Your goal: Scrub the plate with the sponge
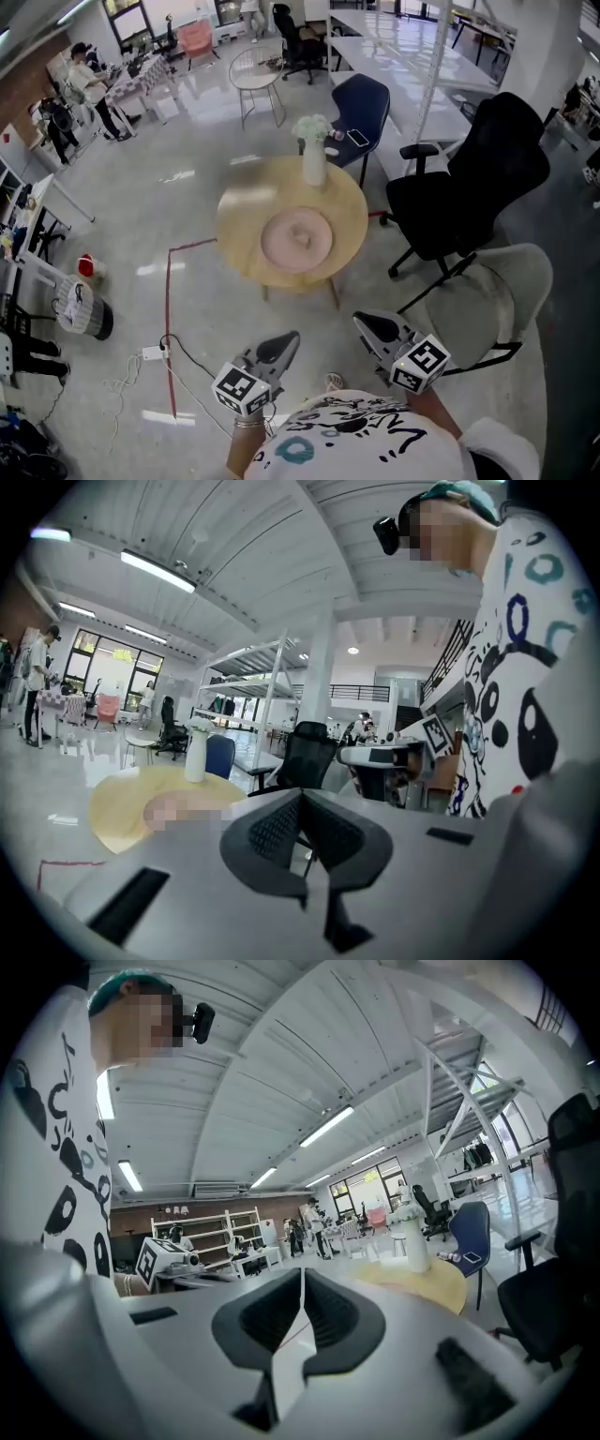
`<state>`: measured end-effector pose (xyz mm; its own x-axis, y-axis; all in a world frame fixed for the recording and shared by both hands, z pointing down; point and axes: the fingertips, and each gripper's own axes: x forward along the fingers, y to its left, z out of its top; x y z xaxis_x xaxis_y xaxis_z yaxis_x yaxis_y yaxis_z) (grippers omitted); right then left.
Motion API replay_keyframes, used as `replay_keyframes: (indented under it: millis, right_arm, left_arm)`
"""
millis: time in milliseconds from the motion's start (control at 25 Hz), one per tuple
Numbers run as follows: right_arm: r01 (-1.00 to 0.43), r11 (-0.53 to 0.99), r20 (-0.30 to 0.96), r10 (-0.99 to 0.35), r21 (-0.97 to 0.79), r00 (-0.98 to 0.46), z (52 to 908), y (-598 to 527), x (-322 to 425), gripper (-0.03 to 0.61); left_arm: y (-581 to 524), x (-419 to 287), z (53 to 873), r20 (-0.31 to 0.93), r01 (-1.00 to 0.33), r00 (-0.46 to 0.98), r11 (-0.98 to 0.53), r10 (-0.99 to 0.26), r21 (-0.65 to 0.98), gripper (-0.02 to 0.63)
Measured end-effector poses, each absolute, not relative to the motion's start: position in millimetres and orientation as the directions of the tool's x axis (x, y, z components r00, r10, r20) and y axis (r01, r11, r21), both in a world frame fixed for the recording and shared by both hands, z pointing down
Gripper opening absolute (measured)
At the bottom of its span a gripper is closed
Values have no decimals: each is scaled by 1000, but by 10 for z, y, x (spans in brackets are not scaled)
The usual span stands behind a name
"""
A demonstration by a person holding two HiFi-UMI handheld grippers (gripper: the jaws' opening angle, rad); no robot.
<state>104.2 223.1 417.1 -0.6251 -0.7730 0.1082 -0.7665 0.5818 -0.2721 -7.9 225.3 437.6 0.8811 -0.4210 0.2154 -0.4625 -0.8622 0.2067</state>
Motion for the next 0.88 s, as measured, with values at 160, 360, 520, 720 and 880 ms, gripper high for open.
replay_keyframes:
  millis: [160, 360, 520, 720, 880]
  right_arm:
    - [-753, 588, 113, -761, -294, -638, 4287, 1945, 1192, 28]
    - [-748, 594, 90, -762, -296, -641, 4255, 1637, 1257, 28]
    - [-748, 589, 110, -758, -307, -642, 4375, 1420, 1278, 28]
    - [-765, 572, 147, -764, -295, -628, 4511, 1093, 1294, 28]
    - [-787, 546, 148, -786, -288, -600, 4457, 669, 1321, 28]
  left_arm:
    - [2024, -18, 4431, 236, -493, 863, -847, -448, 196, 15]
    - [1852, -61, 4487, 261, -524, 843, -828, -470, 199, 15]
    - [1590, -59, 4602, 274, -542, 832, -811, -482, 220, 15]
    - [1073, -33, 4704, 275, -546, 830, -808, -485, 223, 15]
    - [554, -28, 4649, 276, -529, 839, -821, -469, 214, 15]
